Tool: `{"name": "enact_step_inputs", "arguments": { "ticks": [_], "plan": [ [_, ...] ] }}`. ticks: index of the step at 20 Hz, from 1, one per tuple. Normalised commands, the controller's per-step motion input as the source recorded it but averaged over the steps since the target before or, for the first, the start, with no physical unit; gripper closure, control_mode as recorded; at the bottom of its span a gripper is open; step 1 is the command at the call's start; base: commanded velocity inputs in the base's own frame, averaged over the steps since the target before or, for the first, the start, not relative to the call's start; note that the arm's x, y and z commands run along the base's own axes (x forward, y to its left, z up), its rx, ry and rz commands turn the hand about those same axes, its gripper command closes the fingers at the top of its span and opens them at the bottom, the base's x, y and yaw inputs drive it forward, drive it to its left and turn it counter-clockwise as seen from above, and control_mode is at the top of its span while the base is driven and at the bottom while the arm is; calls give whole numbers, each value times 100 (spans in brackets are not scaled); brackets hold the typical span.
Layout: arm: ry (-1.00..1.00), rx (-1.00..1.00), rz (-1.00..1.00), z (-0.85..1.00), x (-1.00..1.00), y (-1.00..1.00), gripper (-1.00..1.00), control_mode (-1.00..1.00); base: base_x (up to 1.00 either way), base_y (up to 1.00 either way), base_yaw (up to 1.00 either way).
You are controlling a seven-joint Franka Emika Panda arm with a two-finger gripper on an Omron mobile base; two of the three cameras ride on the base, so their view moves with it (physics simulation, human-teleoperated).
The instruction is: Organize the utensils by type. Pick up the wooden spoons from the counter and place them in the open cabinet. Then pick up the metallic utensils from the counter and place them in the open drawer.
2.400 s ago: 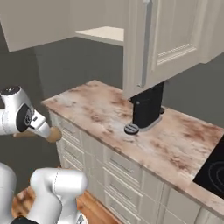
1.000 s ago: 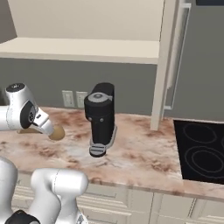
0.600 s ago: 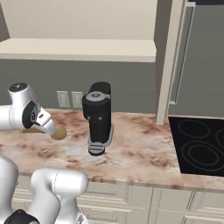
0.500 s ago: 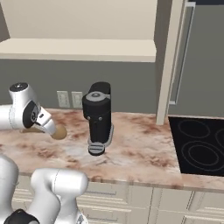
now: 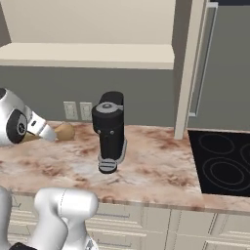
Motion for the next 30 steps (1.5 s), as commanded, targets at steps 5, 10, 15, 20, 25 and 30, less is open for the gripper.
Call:
{"name": "enact_step_inputs", "arguments": {
  "ticks": [5, 10, 15, 20, 25, 30],
  "plan": [
    [-38, -3, -29, 60, -7, 2, 100, -100, 0, 0, 0],
    [-13, 12, -19, 71, -1, -7, 100, -100, 0, 0, 0],
    [-32, 2, -5, 59, -14, 0, 100, -100, 0, 0, 0],
    [-39, 2, -2, 63, -5, 0, 100, -100, 0, 0, 0],
    [-5, 28, -9, 67, 12, 0, 100, -100, 0, 0, 0],
    [-6, 29, -6, 59, 19, 3, 100, -100, 0, 0, 0]
  ]
}}
